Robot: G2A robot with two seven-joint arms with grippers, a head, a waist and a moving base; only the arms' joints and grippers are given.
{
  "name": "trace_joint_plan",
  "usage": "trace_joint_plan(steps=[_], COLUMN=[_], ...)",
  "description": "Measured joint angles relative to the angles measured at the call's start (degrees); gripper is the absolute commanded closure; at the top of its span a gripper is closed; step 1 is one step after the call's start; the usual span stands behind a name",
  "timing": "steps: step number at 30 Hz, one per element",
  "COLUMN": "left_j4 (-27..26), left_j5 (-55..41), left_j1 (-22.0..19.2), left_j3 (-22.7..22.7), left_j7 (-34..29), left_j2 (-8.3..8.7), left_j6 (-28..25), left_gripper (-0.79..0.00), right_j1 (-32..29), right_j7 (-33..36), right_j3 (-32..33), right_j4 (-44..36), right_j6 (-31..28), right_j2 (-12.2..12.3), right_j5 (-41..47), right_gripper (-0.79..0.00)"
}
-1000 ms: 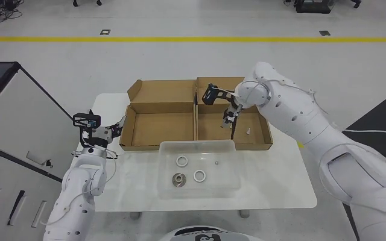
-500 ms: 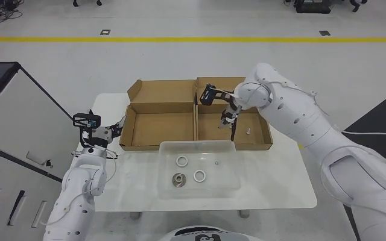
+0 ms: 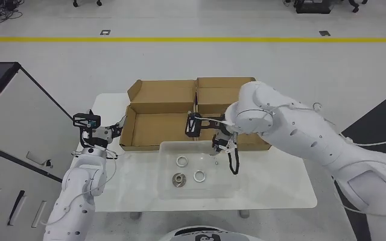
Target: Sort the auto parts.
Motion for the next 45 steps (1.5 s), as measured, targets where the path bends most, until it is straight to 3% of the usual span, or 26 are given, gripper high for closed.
trace_joint_plan(steps=[13,24,30,45], left_j4=[0.0,0.0,0.0,0.0], left_j5=[0.0,0.0,0.0,0.0], left_j1=[0.0,0.0,0.0,0.0], left_j3=[0.0,0.0,0.0,0.0], left_j7=[0.0,0.0,0.0,0.0], left_j2=[0.00,0.00,0.00,0.00], left_j6=[0.0,0.0,0.0,0.0], left_gripper=[-0.785,-0.785,-0.785,-0.785], right_j1=[5.5,5.5,2.8,-2.5], right_j7=[-1.5,-2.0,-4.4,-2.5], right_j3=[-13.7,-14.3,-16.1,-16.1], right_j4=[-1.7,-1.4,0.9,7.7], right_j6=[-1.5,-1.5,0.4,-2.5], right_j2=[3.9,3.8,2.2,-4.5], right_j5=[7.4,7.4,3.8,-3.4], right_gripper=[-0.785,-0.785,-0.785,-0.770])
